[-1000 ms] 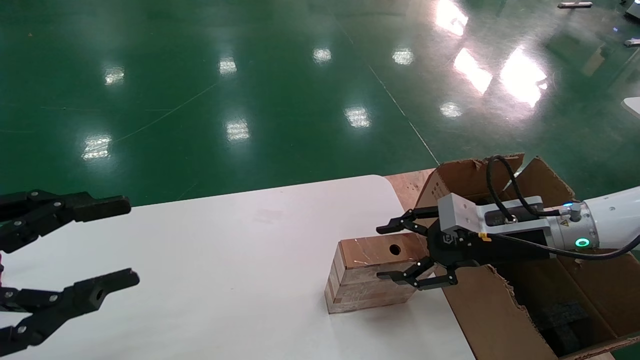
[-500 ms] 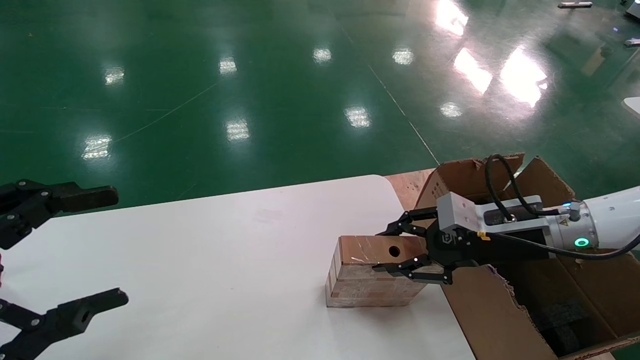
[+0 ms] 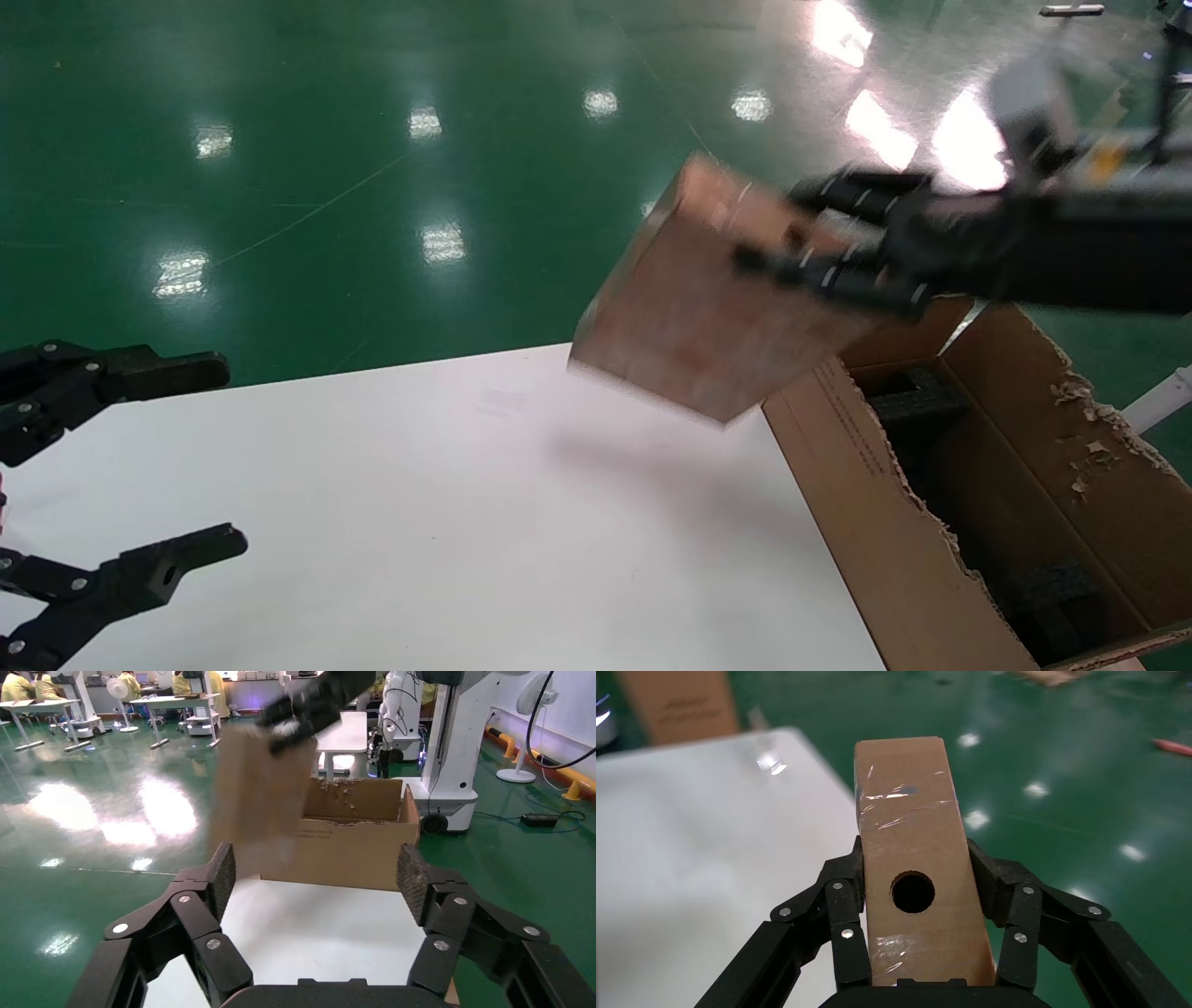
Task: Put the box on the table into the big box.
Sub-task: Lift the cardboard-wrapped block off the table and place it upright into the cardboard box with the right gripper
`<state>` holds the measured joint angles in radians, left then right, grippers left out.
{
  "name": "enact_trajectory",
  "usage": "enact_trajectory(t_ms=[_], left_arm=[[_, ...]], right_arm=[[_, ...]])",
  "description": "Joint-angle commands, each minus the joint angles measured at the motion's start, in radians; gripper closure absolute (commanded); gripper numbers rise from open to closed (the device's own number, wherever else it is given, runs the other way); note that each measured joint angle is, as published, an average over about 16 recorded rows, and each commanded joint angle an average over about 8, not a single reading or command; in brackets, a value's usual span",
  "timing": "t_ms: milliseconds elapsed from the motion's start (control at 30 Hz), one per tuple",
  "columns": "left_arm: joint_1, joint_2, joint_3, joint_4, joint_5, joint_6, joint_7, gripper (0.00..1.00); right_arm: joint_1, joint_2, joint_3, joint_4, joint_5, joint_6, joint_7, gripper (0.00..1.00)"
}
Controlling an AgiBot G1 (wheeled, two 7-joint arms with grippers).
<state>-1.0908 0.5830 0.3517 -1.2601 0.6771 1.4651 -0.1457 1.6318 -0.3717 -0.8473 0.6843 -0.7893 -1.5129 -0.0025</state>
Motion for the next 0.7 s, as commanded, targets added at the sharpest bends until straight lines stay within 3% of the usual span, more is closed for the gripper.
enact_trajectory(t_ms=[33, 233, 433, 700], left_arm=[[0.0, 0.0, 0.0, 0.0, 0.0, 0.0, 0.0, 1.0], [0.0, 0.0, 0.0, 0.0, 0.0, 0.0, 0.0, 1.0], [0.0, 0.0, 0.0, 0.0, 0.0, 0.0, 0.0, 1.0], [0.0, 0.0, 0.0, 0.0, 0.0, 0.0, 0.0, 1.0]], right_arm=[[0.034, 0.025, 0.013, -0.003, 0.011, 0.017, 0.056, 1.0], [0.083, 0.128, 0.024, -0.075, -0.037, 0.087, 0.113, 1.0], [0.085, 0.214, 0.014, -0.149, -0.095, 0.13, 0.108, 1.0], [0.029, 0.255, -0.015, -0.286, -0.119, 0.176, 0.061, 1.0]])
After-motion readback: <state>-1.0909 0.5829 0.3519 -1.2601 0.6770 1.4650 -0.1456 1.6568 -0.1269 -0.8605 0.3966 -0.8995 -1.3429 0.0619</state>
